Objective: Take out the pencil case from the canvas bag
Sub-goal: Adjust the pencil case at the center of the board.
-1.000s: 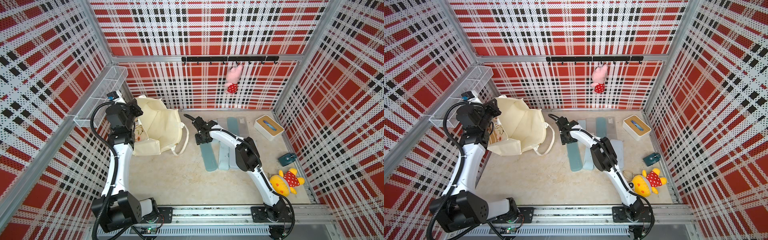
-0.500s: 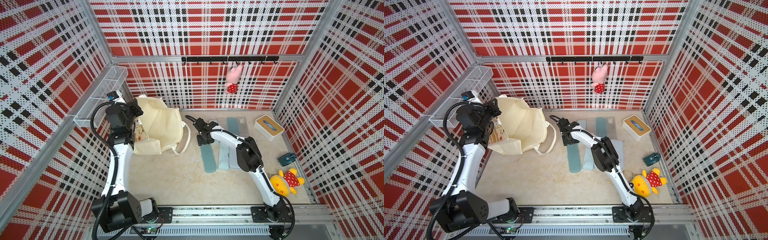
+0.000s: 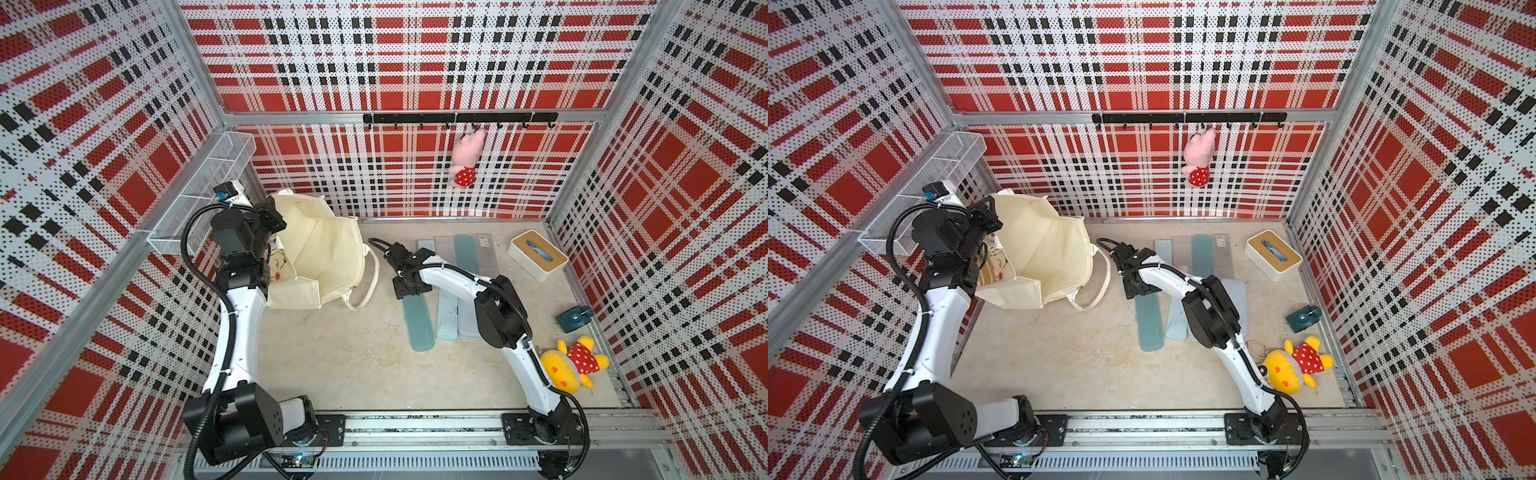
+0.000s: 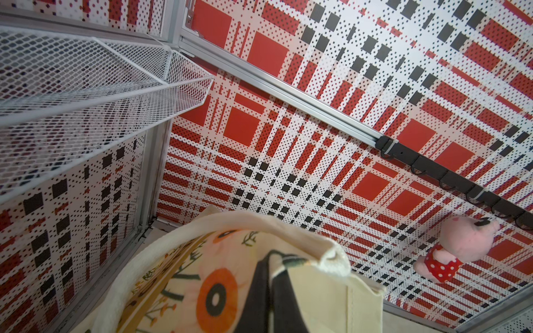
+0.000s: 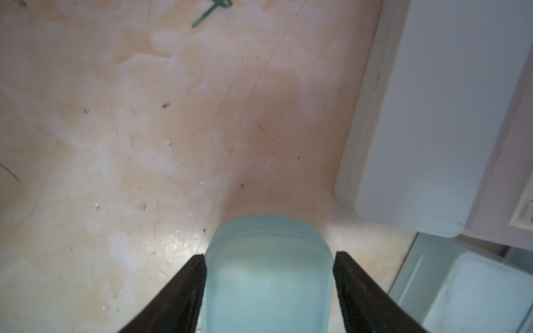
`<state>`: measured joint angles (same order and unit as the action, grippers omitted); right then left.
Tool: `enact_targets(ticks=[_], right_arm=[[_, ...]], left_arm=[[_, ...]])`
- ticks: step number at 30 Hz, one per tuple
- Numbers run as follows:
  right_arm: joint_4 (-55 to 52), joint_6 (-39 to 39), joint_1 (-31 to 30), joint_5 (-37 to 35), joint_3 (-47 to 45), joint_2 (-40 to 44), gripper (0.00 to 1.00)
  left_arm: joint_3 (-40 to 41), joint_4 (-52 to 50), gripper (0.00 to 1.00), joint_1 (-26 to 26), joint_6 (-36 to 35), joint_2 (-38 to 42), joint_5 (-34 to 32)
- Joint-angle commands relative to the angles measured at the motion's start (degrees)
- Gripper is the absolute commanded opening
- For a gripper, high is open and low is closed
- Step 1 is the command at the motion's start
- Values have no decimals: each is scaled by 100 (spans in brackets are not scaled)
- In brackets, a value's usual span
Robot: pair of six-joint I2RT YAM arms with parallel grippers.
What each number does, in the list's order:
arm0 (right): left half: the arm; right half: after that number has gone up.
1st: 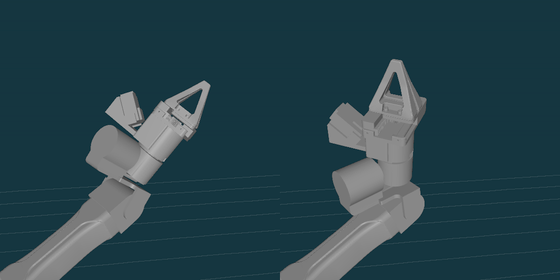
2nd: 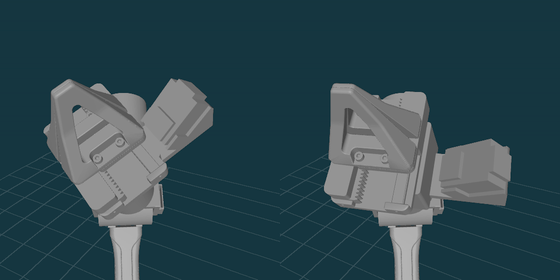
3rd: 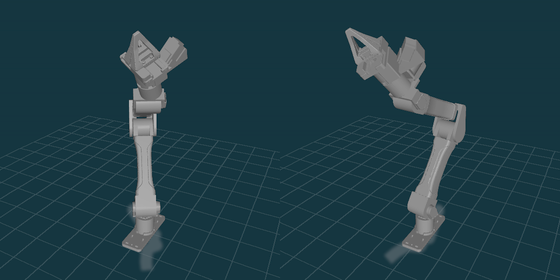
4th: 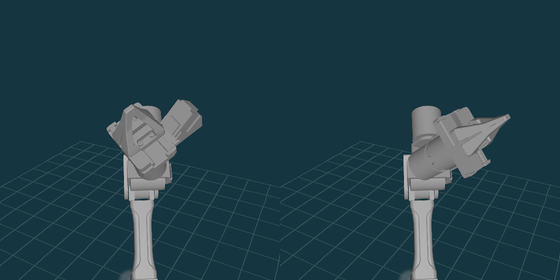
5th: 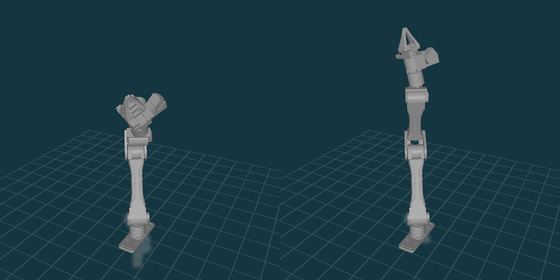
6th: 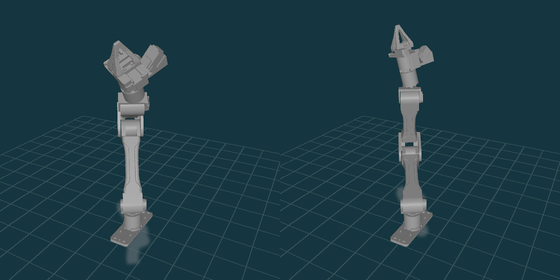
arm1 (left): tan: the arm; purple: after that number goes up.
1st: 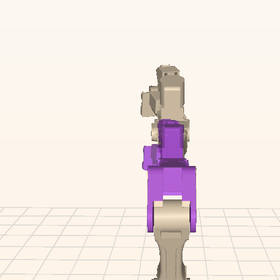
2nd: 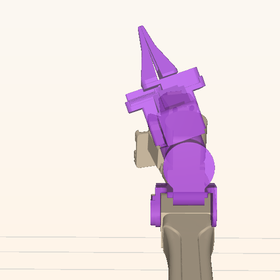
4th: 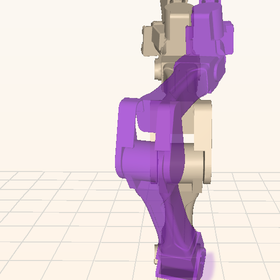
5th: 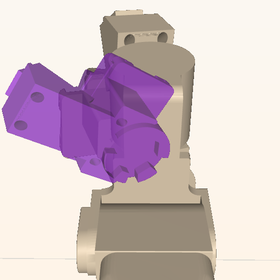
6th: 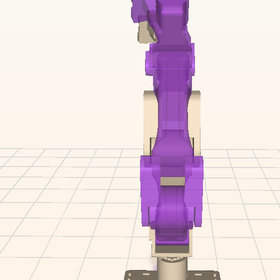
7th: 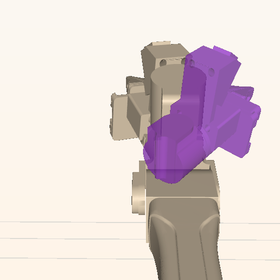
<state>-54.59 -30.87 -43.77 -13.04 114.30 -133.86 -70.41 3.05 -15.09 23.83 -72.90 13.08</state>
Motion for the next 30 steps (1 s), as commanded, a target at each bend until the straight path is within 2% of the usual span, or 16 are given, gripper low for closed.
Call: enact_targets(ticks=[1, 5, 9, 18, 28, 30], right_arm=[[245, 36, -152, -19, -321, 570, 79], [343, 37, -380, -26, -658, 783, 84], [33, -19, -539, -290, -644, 630, 86], [-320, -42, -589, -554, -628, 373, 75], [-485, -248, -589, -545, -619, 159, 73], [-555, -296, -589, -657, -615, 158, 70]], left_arm=[[-87, 500, 0, -72, 51, 180, -6], [-87, 370, 0, -155, 86, 200, -269], [-79, 345, 0, -210, 108, 204, -314], [-104, 376, 0, -213, 121, 173, -233], [-67, 389, 0, -213, 137, 197, -192], [-69, 389, 0, -213, 139, 199, -196]])
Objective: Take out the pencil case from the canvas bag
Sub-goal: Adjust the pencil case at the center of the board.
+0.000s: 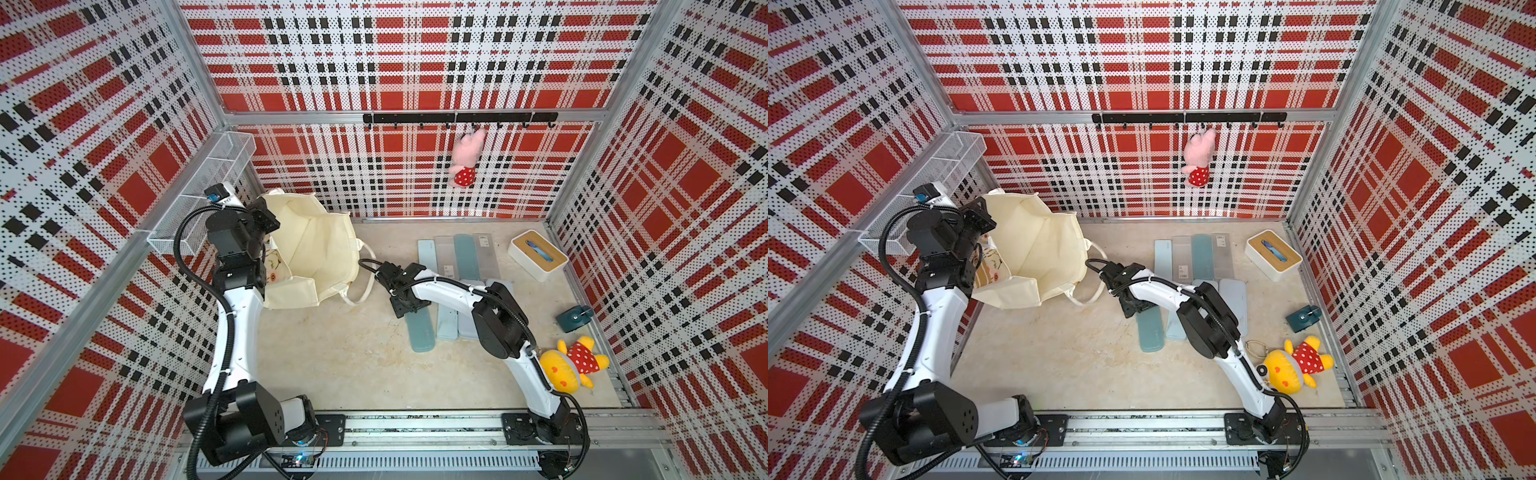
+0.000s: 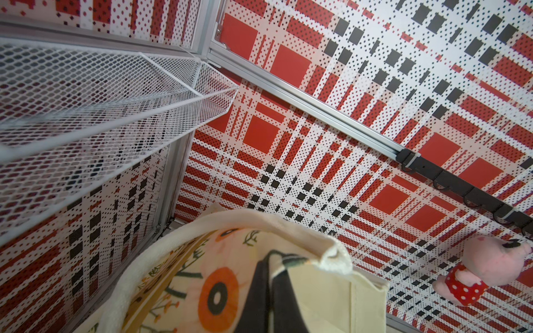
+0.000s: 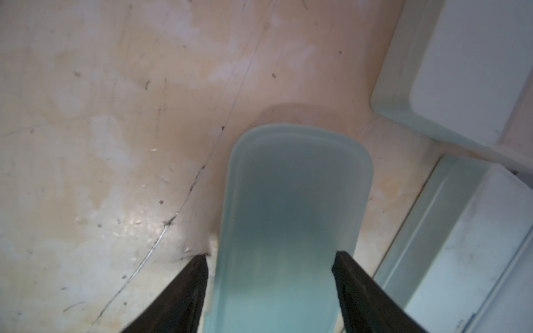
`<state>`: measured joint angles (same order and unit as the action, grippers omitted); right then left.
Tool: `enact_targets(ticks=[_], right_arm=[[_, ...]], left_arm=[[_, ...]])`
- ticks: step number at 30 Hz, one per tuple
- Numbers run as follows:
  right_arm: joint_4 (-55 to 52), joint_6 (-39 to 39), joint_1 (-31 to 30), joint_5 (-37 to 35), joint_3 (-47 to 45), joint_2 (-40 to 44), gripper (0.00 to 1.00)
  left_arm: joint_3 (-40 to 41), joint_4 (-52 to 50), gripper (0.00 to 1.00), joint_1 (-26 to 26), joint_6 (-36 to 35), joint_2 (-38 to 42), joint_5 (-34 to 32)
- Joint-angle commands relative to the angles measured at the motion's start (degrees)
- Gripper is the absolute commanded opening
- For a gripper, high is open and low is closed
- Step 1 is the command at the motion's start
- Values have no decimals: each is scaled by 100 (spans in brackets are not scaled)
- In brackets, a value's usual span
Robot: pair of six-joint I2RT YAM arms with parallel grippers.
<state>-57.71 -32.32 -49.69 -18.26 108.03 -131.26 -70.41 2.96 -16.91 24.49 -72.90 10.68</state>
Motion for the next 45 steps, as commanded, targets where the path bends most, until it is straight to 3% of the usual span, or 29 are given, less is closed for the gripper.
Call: enact_targets(ticks=[1, 26, 30, 37, 45], right_arm=[[-270, -189, 11, -197, 1, -93, 68], [-148, -115, 346, -547, -227, 150, 63], [171, -279, 358, -500, -154, 608, 66], [2887, -863, 478, 136, -1869, 2498, 79], [6014, -1765, 732, 1193, -4036, 4082, 89]], left_arm=[[-78, 399, 0, -32, 73, 197, 53], [-128, 493, 0, 66, 161, 84, 240], [-254, 430, 0, 272, 195, 16, 96], [-714, 304, 0, 1339, 336, -164, -1249], [-1330, 304, 0, 2706, 595, -536, -3392]])
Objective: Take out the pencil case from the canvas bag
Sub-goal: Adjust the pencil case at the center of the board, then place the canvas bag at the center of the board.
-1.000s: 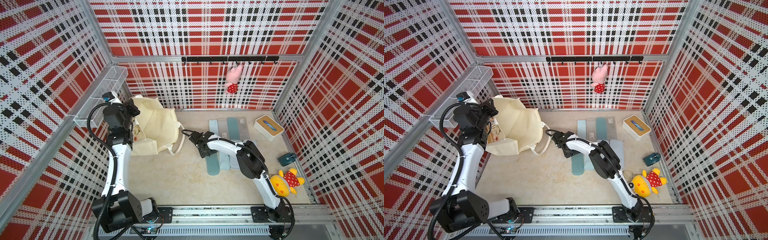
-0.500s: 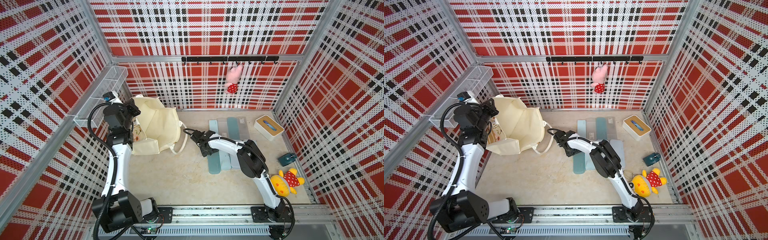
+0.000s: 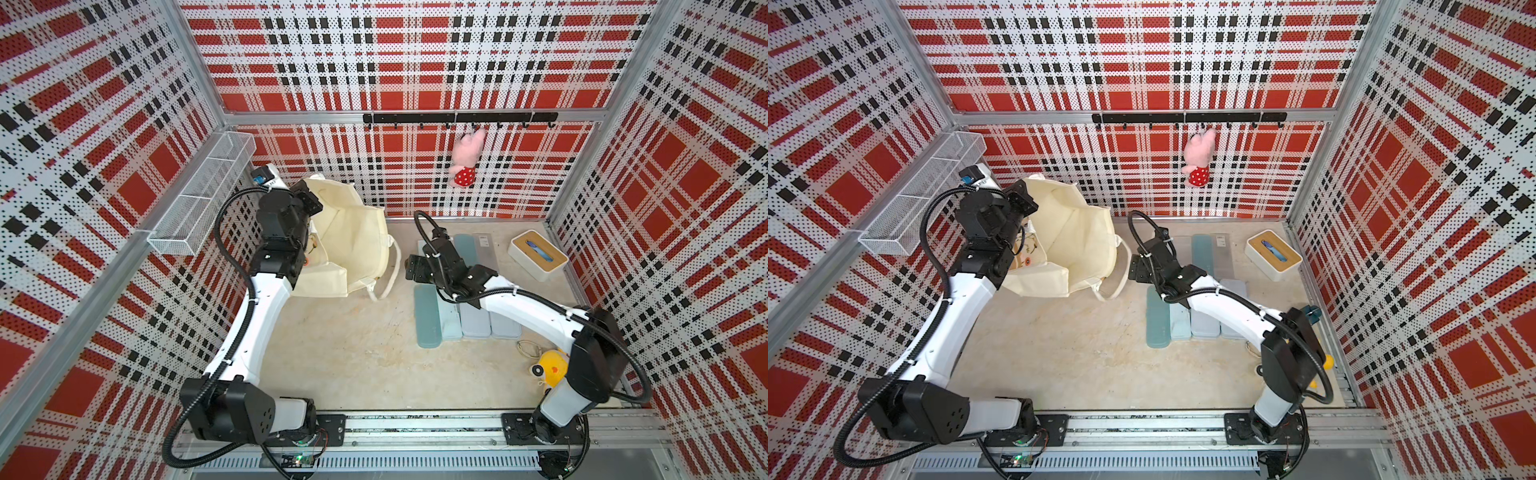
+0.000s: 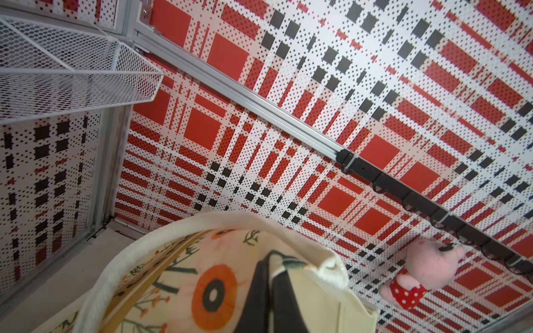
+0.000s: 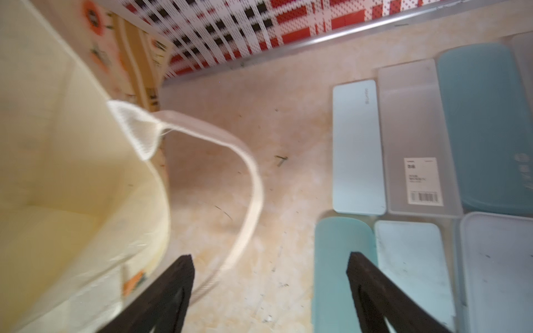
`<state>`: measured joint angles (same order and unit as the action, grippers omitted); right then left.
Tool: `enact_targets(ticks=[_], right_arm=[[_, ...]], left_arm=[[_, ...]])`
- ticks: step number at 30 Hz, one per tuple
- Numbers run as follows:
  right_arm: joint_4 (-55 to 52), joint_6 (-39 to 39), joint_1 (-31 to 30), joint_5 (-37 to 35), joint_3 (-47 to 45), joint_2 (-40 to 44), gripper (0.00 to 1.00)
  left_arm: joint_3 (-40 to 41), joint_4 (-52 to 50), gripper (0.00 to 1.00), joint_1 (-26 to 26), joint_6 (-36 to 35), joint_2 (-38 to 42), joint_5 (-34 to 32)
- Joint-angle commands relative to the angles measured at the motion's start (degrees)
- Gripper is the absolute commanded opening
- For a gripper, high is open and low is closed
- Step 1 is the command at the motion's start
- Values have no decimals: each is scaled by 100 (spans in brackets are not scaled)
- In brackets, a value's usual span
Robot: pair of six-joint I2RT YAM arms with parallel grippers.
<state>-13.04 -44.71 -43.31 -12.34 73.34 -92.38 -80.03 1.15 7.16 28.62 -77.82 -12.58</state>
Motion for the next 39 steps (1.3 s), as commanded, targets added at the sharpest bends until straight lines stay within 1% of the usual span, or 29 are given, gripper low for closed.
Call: enact_targets(ticks=[1, 5, 11, 15, 18, 20, 27, 30, 33, 36, 37, 39], right_arm=[[1957, -653, 151, 806, -806, 301, 90], [2737, -1079, 396, 1328, -1157, 362, 91], [3387, -1326, 612, 1665, -1245, 141, 91], [3507, -1396, 652, 1843, -1065, -122, 90], [3384, -1460, 656, 1997, -855, -391, 89], [3396, -1556, 657, 2174, -741, -618, 87], [4046, -1917, 665, 2750, -552, -1146, 66], [4246, -2018, 666, 2896, -436, -1281, 52], [4338, -2015, 663, 2906, -389, -1285, 34], [4108, -1834, 696, 2798, -294, -1159, 17], [3965, -1722, 714, 2737, -229, -1091, 12], [3533, -1449, 731, 2575, -35, -966, 7]], left_arm=[[-434, 521, 0, 451, 211, -86, -1280], [-543, 805, 0, 913, 293, -170, -1750], [-776, 1006, 0, 1245, 206, -260, -1939], [-830, 1069, 0, 1349, 188, -261, -1977], [-829, 1117, 0, 1376, 196, -258, -2019], [-823, 1142, 0, 1383, 205, -250, -2027], [-781, 1188, 0, 1402, 291, -190, -2047], [-752, 1212, 0, 1402, 317, -168, -2022], [-714, 1200, 0, 1394, 294, -140, -2039], [-667, 1106, 0, 1313, 300, -123, -2012], [-672, 1016, 0, 1253, 322, -119, -1972], [-702, 766, 0, 1082, 409, -143, -1804]])
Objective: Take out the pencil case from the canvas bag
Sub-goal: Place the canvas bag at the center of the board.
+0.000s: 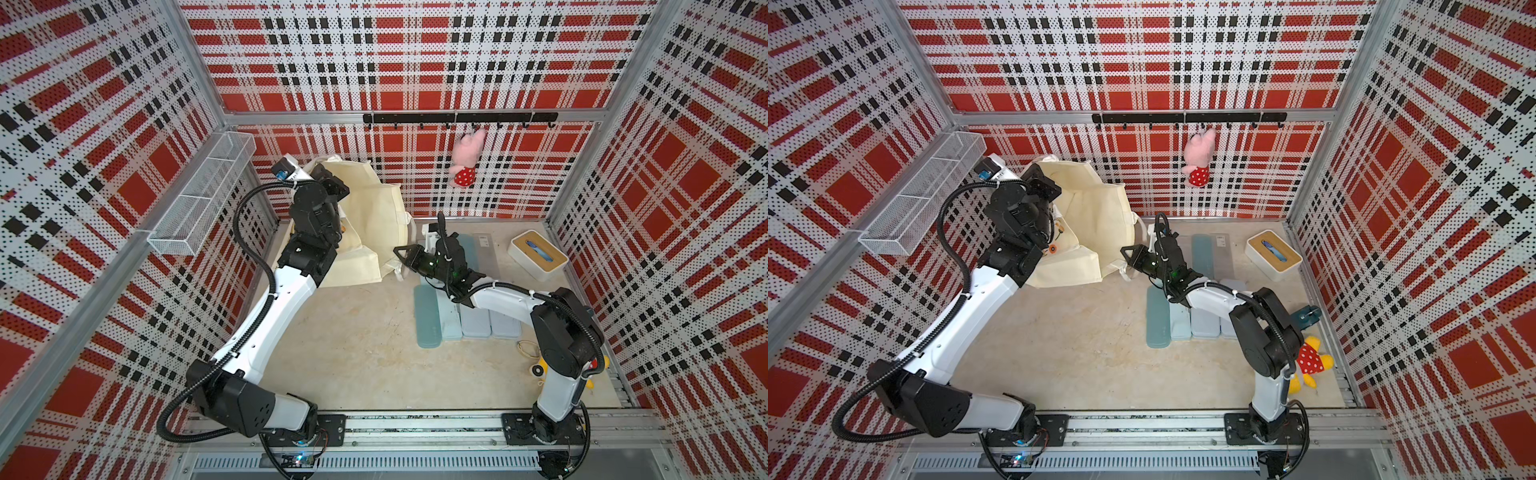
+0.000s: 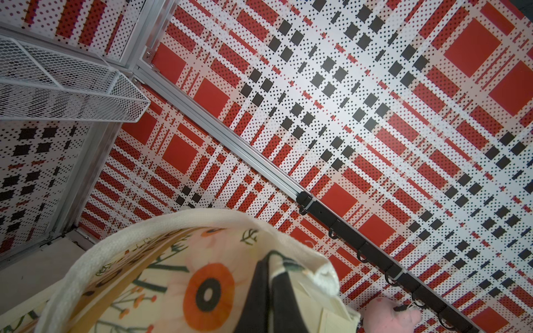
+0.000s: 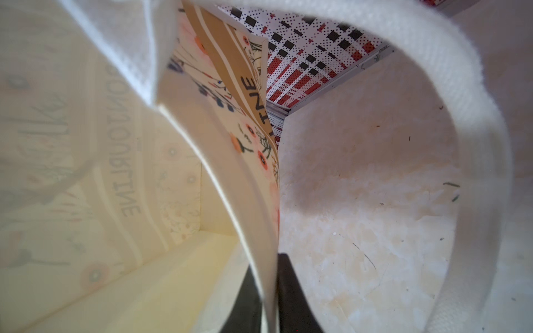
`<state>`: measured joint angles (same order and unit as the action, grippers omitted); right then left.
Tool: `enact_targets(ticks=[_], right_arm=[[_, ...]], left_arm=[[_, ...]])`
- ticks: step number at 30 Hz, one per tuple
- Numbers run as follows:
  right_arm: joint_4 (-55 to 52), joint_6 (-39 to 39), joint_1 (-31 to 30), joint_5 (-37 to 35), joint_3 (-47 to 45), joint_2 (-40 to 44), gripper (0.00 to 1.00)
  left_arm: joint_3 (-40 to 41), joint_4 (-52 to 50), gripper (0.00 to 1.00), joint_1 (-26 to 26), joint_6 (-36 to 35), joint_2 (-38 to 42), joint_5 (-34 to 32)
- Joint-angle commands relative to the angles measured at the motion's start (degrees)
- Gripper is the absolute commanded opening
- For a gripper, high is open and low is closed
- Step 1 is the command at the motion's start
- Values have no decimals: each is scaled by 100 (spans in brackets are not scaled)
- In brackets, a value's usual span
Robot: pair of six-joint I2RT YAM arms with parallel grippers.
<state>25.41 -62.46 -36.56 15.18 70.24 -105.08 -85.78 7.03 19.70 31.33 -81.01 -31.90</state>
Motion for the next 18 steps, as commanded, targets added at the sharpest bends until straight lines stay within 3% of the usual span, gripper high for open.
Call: enact_targets(ticks=[1, 10, 18], right_arm=[[-636, 529, 68, -288, 447, 354, 5], [-2477, 1562, 222, -456, 2410, -161, 2], [-3522, 1837, 486, -199, 4479, -1281, 3]], left_arm=[[-132, 38, 0, -305, 207, 157, 230], [-617, -1569, 0, -1618, 696, -518, 1613], [-963, -1986, 0, -2000, 720, -1232, 2576]])
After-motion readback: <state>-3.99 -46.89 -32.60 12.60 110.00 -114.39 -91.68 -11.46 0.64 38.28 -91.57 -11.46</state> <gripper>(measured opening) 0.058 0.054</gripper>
